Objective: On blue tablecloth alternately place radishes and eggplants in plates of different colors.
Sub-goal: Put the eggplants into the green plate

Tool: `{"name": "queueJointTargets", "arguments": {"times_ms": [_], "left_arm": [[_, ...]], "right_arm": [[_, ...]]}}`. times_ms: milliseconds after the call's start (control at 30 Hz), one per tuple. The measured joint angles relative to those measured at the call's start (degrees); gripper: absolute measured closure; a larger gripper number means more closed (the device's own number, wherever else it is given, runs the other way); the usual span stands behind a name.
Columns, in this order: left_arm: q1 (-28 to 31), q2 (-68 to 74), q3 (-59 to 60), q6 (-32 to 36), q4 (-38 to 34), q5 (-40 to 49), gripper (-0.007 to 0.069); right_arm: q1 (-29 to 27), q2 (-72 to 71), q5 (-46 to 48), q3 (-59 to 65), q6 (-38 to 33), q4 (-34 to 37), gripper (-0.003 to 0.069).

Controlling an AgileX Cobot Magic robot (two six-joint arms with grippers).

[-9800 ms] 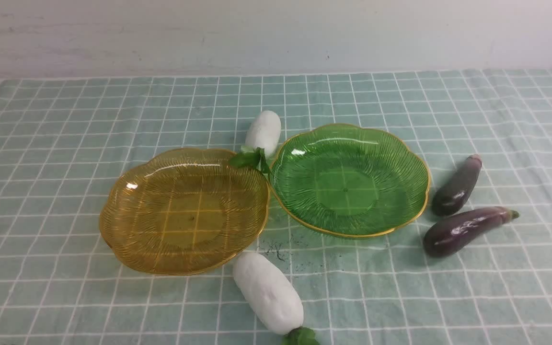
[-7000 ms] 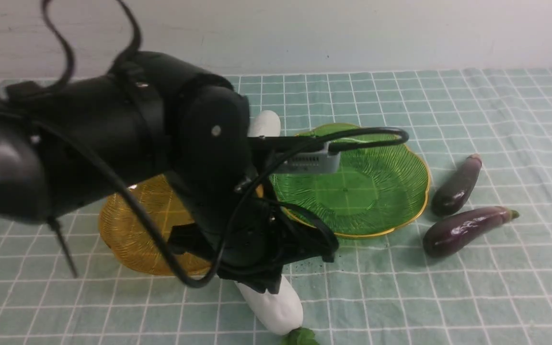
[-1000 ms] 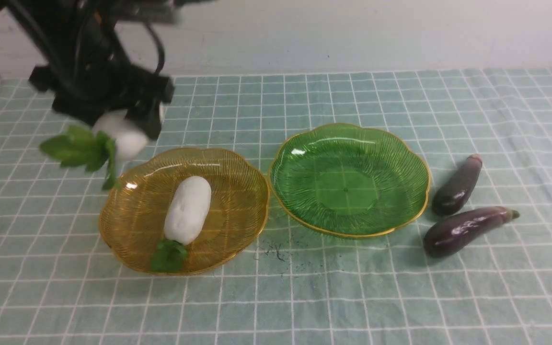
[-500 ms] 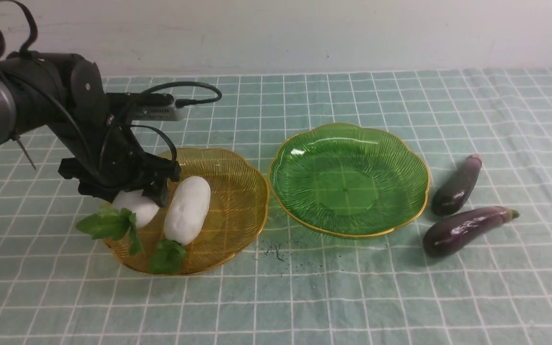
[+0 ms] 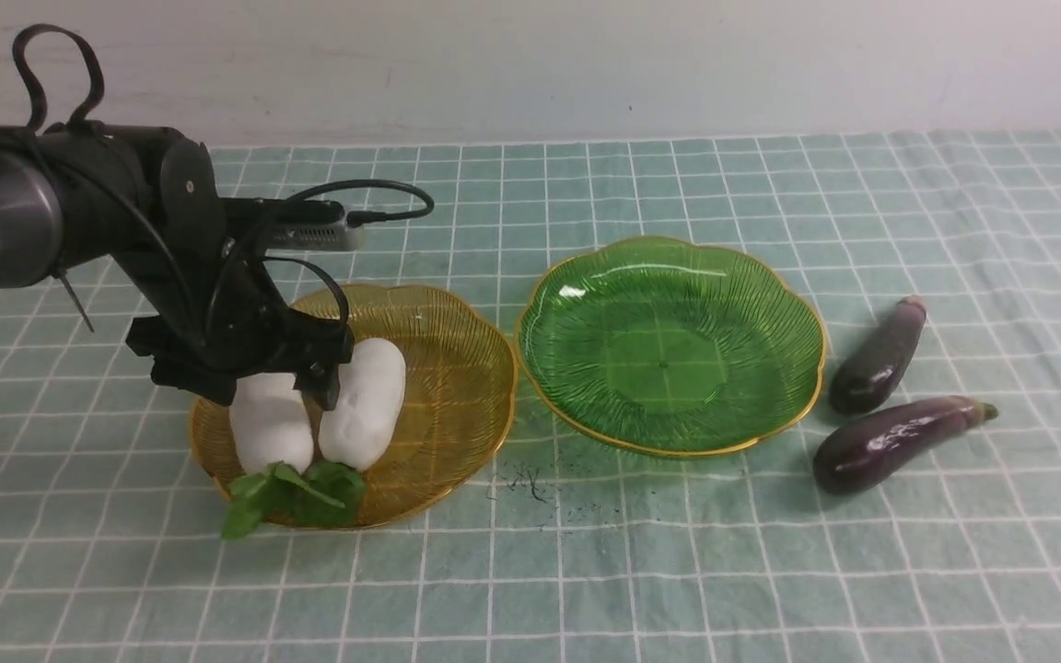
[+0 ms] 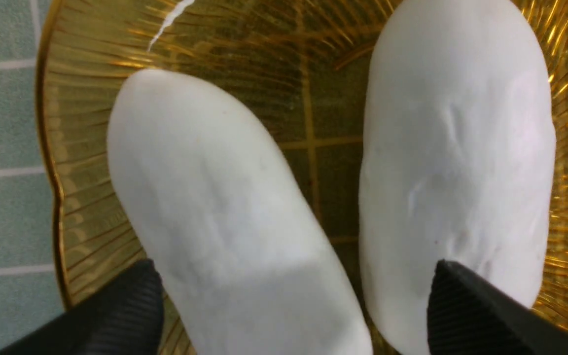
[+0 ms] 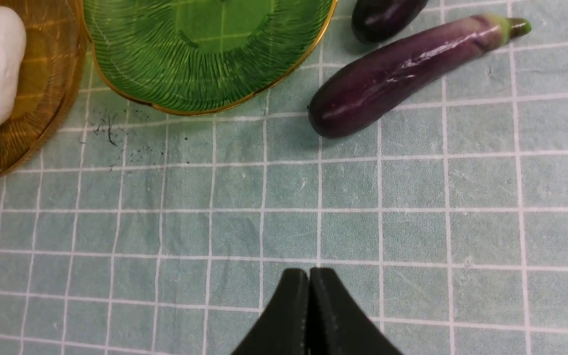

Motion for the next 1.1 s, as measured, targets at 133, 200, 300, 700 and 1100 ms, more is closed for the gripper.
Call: {"name": "queueJointTargets", "arguments": {"times_ms": [133,200,300,700,1100], "left_arm": [[-0.24,-1.76,-5.49,0.39,-0.25,7.71,0.0144],[-0.54,-3.75,-7.59,1.29,-0.5,11.09,0.034],[-1.49,-8.8,-8.35,3.82,-1.72,13.29,0.0561],[-12.83,-27.55,0.2,8.18,-5.11,15.01,0.0632],[-14.78,-28.76,2.38,8.01,-3.3,13.77,0.0632]], "right_arm": [[-1.09,3.54,1.94,-4.06,3.47,-2.56,0.0674],[-2.62,5.79,3.49,-6.27,5.55,-3.92,0.0674],[-5.28,9.65,4.43,-8.87,8.04,-4.84,0.0673],[-7.16,31.1,1.05,-10.84,9.26,6.16,0.0396],[-6.41,45.61,-11.23,-11.16,10.36,7.93,-0.0027]]}}
